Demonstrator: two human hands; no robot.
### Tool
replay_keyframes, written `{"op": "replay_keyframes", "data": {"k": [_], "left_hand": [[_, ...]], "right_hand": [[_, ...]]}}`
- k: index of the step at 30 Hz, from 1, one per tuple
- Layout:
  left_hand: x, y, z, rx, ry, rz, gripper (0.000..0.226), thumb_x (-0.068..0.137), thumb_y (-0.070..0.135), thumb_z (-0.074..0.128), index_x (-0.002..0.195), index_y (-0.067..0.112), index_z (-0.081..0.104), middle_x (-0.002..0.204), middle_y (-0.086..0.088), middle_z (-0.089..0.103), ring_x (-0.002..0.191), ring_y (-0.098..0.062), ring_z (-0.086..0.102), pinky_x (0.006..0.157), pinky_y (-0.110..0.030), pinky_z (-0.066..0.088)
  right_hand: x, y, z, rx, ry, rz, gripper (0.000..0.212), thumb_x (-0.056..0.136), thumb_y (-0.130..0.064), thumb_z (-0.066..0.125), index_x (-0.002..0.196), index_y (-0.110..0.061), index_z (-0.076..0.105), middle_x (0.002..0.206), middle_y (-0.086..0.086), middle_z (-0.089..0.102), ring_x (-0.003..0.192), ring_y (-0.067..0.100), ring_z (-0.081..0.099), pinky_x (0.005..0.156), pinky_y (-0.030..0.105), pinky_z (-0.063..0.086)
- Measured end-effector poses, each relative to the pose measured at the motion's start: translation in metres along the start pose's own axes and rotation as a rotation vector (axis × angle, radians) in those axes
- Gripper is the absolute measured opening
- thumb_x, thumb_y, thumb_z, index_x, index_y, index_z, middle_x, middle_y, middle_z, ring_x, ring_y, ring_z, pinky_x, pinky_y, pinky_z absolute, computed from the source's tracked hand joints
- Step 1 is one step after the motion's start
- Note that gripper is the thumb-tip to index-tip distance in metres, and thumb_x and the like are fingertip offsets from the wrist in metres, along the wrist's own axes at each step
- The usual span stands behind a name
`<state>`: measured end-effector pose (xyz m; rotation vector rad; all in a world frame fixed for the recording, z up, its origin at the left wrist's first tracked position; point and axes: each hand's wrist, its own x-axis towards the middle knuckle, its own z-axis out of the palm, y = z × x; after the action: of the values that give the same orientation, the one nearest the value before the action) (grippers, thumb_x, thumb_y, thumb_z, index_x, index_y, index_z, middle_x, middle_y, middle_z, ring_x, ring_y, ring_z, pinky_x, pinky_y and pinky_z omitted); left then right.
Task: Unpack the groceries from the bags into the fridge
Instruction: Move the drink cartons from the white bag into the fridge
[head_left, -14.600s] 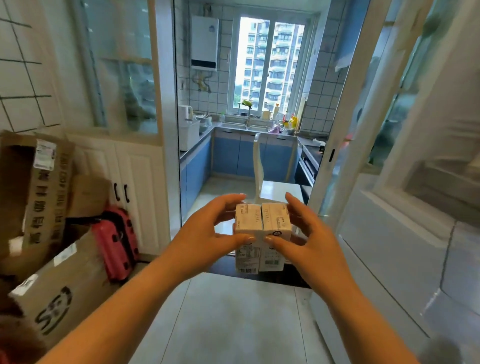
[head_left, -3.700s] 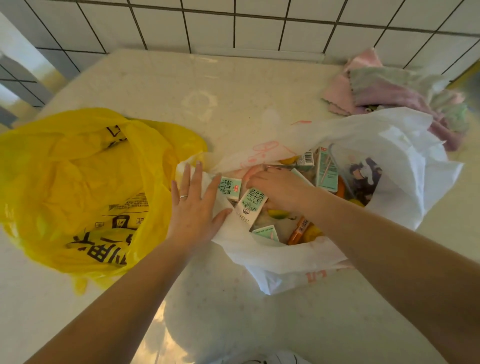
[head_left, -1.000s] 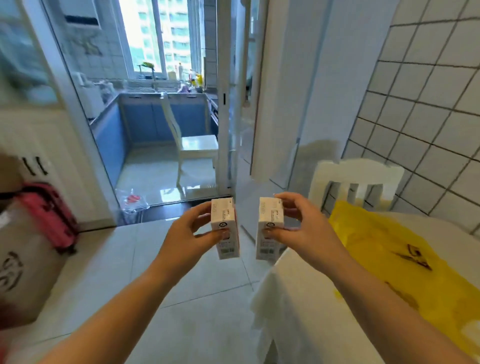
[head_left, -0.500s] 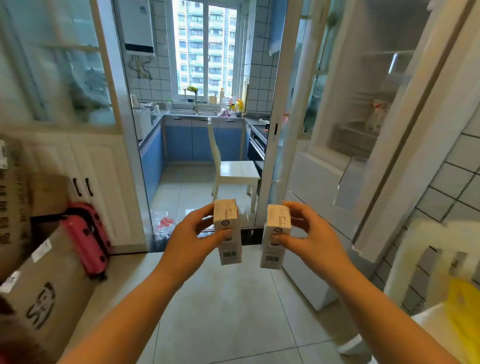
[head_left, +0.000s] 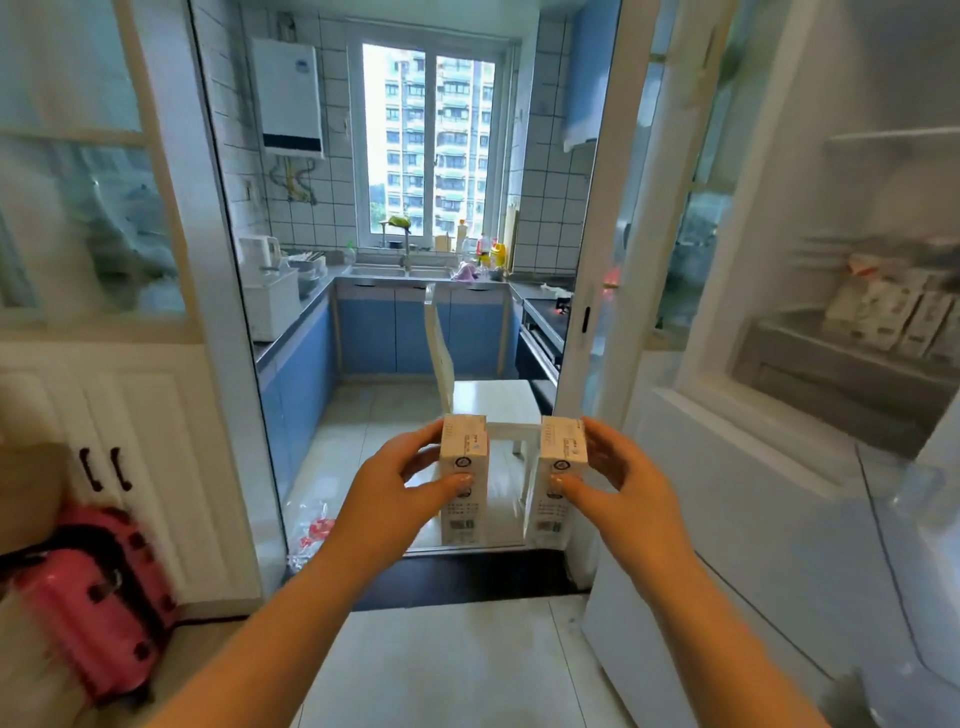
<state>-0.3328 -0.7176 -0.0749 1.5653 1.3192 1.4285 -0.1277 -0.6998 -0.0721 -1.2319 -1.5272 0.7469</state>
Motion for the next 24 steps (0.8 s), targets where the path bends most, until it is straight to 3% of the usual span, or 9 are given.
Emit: {"op": "replay_keyframes", "data": {"k": [3, 6, 9, 12, 15, 17, 19, 21, 24], "left_hand": [[0.063, -0.015, 0.013, -0.005, 0.018, 0.010, 0.047, 0.082, 0.013, 0.067, 0.107, 0.047, 0.046, 0.108, 0.027, 0.052, 0.091, 0.011, 0.051, 0.064, 0.000, 0.042], [0.120, -0.037, 0.028, 0.003, 0.005, 0.007, 0.047, 0.081, 0.015, 0.068, 0.110, 0.045, 0.046, 0.111, 0.025, 0.052, 0.099, 0.004, 0.052, 0.065, -0.004, 0.043], [0.181, -0.060, 0.047, -0.023, -0.032, 0.006, 0.045, 0.082, 0.017, 0.067, 0.114, 0.042, 0.047, 0.107, 0.029, 0.052, 0.093, 0.008, 0.053, 0.064, -0.006, 0.043], [0.249, -0.080, 0.072, -0.063, -0.129, 0.033, 0.043, 0.083, 0.014, 0.066, 0.109, 0.043, 0.049, 0.106, 0.027, 0.054, 0.088, 0.011, 0.054, 0.062, -0.006, 0.045], [0.319, -0.093, 0.104, -0.119, -0.258, 0.072, 0.044, 0.083, 0.009, 0.066, 0.102, 0.045, 0.051, 0.104, 0.022, 0.058, 0.085, 0.012, 0.056, 0.060, -0.004, 0.045], [0.364, -0.097, 0.130, -0.132, -0.348, 0.111, 0.047, 0.081, 0.008, 0.067, 0.098, 0.048, 0.050, 0.102, 0.021, 0.059, 0.086, 0.009, 0.057, 0.059, -0.004, 0.047], [0.402, -0.098, 0.158, -0.167, -0.439, 0.125, 0.049, 0.080, 0.006, 0.069, 0.097, 0.048, 0.050, 0.102, 0.018, 0.061, 0.085, 0.009, 0.058, 0.056, -0.006, 0.048], [0.436, -0.099, 0.190, -0.214, -0.536, 0.133, 0.049, 0.079, 0.005, 0.069, 0.099, 0.046, 0.052, 0.104, 0.014, 0.062, 0.087, 0.008, 0.060, 0.057, -0.009, 0.048], [0.475, -0.097, 0.243, -0.285, -0.667, 0.147, 0.049, 0.078, 0.004, 0.069, 0.106, 0.042, 0.055, 0.102, 0.016, 0.064, 0.091, 0.009, 0.061, 0.060, -0.011, 0.050]], "right_hand": [[0.066, 0.009, 0.008, -0.002, 0.016, 0.018, 0.063, 0.081, -0.015, 0.070, 0.135, -0.032, 0.044, 0.125, -0.013, 0.054, 0.117, 0.005, 0.048, 0.096, 0.031, 0.044], [0.119, 0.024, 0.012, 0.018, 0.036, 0.041, 0.064, 0.081, -0.013, 0.070, 0.136, -0.033, 0.043, 0.116, -0.017, 0.052, 0.109, 0.000, 0.046, 0.095, 0.031, 0.045], [0.172, 0.045, 0.013, 0.017, 0.076, 0.057, 0.063, 0.081, -0.014, 0.070, 0.135, -0.034, 0.043, 0.115, -0.017, 0.052, 0.109, 0.000, 0.047, 0.094, 0.031, 0.045], [0.225, 0.071, 0.009, 0.006, 0.139, 0.057, 0.062, 0.080, -0.012, 0.070, 0.134, -0.032, 0.046, 0.114, -0.016, 0.056, 0.106, -0.001, 0.053, 0.082, 0.020, 0.048], [0.274, 0.092, -0.001, 0.018, 0.236, 0.070, 0.066, 0.078, -0.007, 0.072, 0.132, -0.034, 0.046, 0.110, -0.016, 0.059, 0.086, -0.018, 0.056, 0.065, 0.005, 0.048], [0.305, 0.102, -0.013, 0.013, 0.322, 0.091, 0.066, 0.077, -0.005, 0.072, 0.129, -0.037, 0.044, 0.105, -0.021, 0.059, 0.080, -0.026, 0.053, 0.064, 0.003, 0.048], [0.329, 0.110, -0.029, -0.011, 0.413, 0.103, 0.065, 0.078, -0.005, 0.071, 0.126, -0.039, 0.044, 0.102, -0.025, 0.058, 0.084, -0.023, 0.054, 0.064, 0.003, 0.047], [0.349, 0.118, -0.049, -0.051, 0.523, 0.106, 0.062, 0.078, -0.006, 0.071, 0.123, -0.041, 0.044, 0.102, -0.028, 0.057, 0.091, -0.019, 0.055, 0.067, 0.004, 0.047], [0.369, 0.129, -0.080, -0.117, 0.651, 0.106, 0.059, 0.080, -0.009, 0.069, 0.122, -0.042, 0.041, 0.101, -0.033, 0.053, 0.087, -0.026, 0.052, 0.066, 0.001, 0.045]]}}
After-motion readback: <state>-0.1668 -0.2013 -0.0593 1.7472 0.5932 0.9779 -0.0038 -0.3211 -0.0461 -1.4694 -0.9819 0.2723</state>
